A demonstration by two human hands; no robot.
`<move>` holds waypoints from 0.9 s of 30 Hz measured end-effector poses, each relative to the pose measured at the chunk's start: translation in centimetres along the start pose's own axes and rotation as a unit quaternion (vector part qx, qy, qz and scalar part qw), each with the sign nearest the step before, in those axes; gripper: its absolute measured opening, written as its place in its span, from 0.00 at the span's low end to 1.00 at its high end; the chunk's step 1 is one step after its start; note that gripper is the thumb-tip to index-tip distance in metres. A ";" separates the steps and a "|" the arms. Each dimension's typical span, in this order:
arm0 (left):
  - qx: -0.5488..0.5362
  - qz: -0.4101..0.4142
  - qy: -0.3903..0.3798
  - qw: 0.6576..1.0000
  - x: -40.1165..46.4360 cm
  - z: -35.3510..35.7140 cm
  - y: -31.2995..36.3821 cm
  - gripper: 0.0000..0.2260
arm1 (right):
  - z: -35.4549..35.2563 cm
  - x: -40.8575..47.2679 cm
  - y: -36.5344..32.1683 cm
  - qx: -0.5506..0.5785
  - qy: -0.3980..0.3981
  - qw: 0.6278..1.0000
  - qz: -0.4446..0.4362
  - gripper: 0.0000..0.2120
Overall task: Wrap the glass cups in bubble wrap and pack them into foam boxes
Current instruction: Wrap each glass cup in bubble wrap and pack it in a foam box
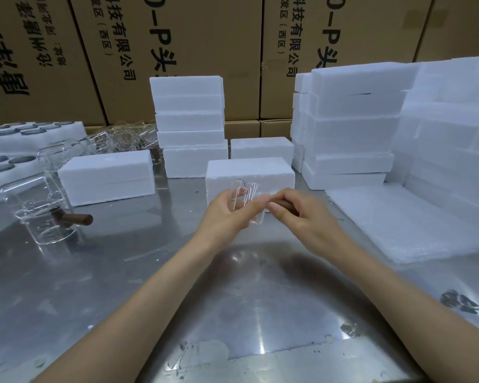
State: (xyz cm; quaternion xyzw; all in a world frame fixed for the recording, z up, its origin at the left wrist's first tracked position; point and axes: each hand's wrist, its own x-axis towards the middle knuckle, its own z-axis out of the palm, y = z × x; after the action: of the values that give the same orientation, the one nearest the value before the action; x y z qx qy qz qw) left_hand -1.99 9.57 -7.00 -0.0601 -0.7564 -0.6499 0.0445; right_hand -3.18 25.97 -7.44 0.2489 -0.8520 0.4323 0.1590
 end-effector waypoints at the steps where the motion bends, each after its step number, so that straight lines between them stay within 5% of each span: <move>1: -0.005 0.012 -0.006 1.000 0.1 0.0 -0.2 0.24 | -0.1 0.0 -0.1 0.009 -0.001 1.000 0.007 0.10; 4: -0.004 0.043 -0.011 0.999 0.1 0.3 -0.3 0.27 | -0.9 0.4 -0.7 0.088 0.020 0.992 0.083 0.23; 7: 0.026 0.076 0.003 0.997 0.1 0.8 -0.2 0.29 | -1.4 0.6 -1.0 0.143 -0.016 0.969 0.203 0.25; 13: 0.030 0.100 0.006 0.995 0.0 0.7 -0.1 0.24 | -1.3 0.5 -1.2 0.354 -0.117 0.868 0.328 0.21; 17: -0.020 0.090 0.011 0.996 0.1 0.9 0.0 0.33 | -1.6 0.4 -1.1 0.488 -0.094 0.800 0.335 0.26; 21: -0.052 0.076 0.040 0.995 0.1 0.4 0.2 0.42 | -1.7 0.6 -1.4 0.423 -0.014 0.861 0.282 0.22; 27: -0.024 0.066 0.041 0.997 0.1 0.9 -0.2 0.37 | 0.2 0.3 -1.6 0.286 0.035 0.944 0.159 0.10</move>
State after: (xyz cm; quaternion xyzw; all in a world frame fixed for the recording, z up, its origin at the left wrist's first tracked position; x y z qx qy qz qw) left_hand -2.15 10.42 -7.35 -0.0844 -0.7323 -0.6655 0.1173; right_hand -2.52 24.91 -6.41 0.1303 -0.7149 0.6858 0.0402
